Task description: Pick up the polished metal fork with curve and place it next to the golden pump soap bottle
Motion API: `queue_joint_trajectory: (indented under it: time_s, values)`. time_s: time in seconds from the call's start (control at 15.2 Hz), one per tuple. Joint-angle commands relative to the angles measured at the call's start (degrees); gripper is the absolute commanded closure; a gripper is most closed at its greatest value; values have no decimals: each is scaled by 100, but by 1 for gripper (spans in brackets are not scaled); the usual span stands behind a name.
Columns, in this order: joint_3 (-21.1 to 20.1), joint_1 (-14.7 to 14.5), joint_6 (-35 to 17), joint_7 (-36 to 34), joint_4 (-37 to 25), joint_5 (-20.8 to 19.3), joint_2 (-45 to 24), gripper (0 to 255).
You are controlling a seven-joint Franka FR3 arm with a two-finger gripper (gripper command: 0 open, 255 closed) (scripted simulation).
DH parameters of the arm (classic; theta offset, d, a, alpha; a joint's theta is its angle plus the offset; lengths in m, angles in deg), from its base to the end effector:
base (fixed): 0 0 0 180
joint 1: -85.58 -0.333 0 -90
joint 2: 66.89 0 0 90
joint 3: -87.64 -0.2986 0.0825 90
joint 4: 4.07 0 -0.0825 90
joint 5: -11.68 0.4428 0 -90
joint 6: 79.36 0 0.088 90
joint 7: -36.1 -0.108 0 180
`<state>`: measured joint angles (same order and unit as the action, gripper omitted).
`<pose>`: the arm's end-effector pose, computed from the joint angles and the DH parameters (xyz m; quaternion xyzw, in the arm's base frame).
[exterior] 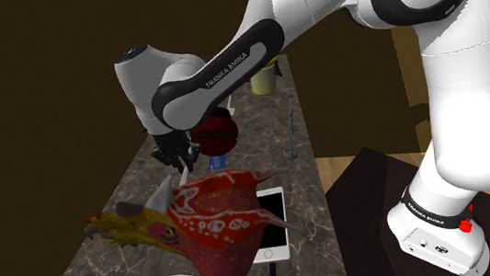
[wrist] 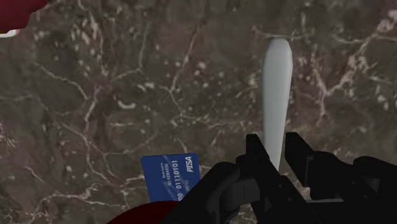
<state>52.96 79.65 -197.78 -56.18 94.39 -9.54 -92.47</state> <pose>0.5608 0.4158 0.3194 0.9266 -0.3741 0.0335 0.0177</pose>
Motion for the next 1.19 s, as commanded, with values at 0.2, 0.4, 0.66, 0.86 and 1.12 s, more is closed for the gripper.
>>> queue_joint_trajectory:
  time_s: [0.2,0.4,0.66,0.86,1.12]
  values:
    - [-62,24,310,93,-194,121,144,255]
    - [-94,36,498,147,-320,188,224,255]
    - [-131,44,758,214,-509,267,316,255]
    - [-155,43,959,259,-667,317,373,255]
    - [-180,33,1235,314,-902,371,430,255]
